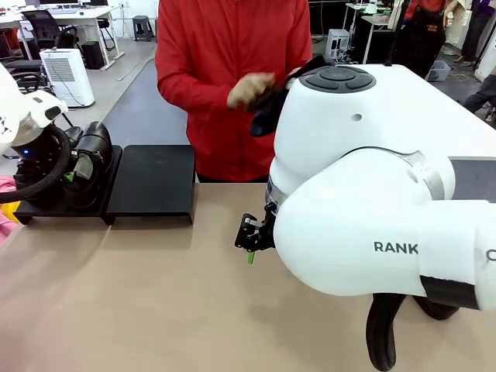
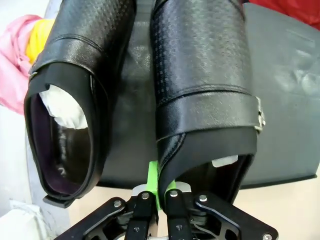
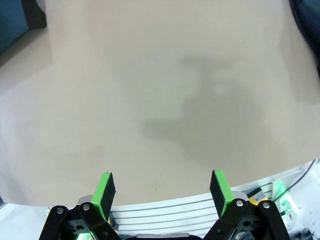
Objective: Organize the shoes by placing them on the stand.
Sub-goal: Place the Shoe from the middle of the table onto the Shoes Stand.
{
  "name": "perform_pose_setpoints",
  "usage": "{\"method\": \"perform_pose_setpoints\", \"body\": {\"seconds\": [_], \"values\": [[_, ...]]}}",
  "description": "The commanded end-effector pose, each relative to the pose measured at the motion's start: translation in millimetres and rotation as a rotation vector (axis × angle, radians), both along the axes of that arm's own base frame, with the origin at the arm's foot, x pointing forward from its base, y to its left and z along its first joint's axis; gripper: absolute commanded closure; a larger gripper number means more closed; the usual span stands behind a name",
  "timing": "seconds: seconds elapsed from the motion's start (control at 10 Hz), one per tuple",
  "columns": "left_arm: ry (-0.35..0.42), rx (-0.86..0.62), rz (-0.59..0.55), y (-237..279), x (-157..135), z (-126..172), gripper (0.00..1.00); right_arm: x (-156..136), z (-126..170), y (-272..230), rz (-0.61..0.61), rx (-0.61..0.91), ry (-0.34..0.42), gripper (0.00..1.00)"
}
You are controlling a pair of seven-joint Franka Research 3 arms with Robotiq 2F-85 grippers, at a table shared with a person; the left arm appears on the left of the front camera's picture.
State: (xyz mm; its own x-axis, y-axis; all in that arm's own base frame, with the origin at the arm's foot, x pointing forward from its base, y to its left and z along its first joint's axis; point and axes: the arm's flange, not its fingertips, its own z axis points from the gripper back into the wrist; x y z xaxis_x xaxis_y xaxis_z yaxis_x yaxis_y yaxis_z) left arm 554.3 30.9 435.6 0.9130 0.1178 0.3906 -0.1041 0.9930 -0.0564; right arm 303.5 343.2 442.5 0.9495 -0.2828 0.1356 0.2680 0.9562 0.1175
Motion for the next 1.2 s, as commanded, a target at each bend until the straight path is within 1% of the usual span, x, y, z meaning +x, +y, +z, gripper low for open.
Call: {"method": "perform_pose_setpoints", "body": {"seconds": [0.0, 0.1, 0.2, 0.4, 0.5, 0.7, 0.8, 1.1], "values": [[-0.017, 0.013, -0.017, 9, 6, 0, 0.56, -2, 0, -2, -0.009, 0.005, -0.001, 0.0], [-0.022, 0.043, 0.005, 10, 8, -1, 0.38, -2, 0, -2, -0.009, 0.005, -0.001, 0.0], [-0.025, 0.063, 0.057, 12, 8, 1, 0.38, -2, 0, -2, -0.009, 0.005, -0.001, 0.0], [-0.045, 0.075, 0.051, 6, 2, 14, 0.38, -2, 0, -2, -0.009, 0.005, -0.001, 0.0], [-0.027, 0.068, 0.035, -1, -5, 24, 0.38, -2, 0, -2, -0.009, 0.005, -0.001, 0.0], [0.044, 0.001, -0.02, -20, -35, 51, 0.38, -2, 0, -2, -0.009, 0.005, -0.001, 0.0], [-0.024, 0.053, 0.016, 1, -3, 24, 0.38, -2, 0, -2, -0.009, 0.005, -0.001, 0.0], [-0.024, 0.053, 0.016, 1, -3, 24, 0.38, -2, 0, -2, -0.009, 0.005, -0.001, 0.0]]}}
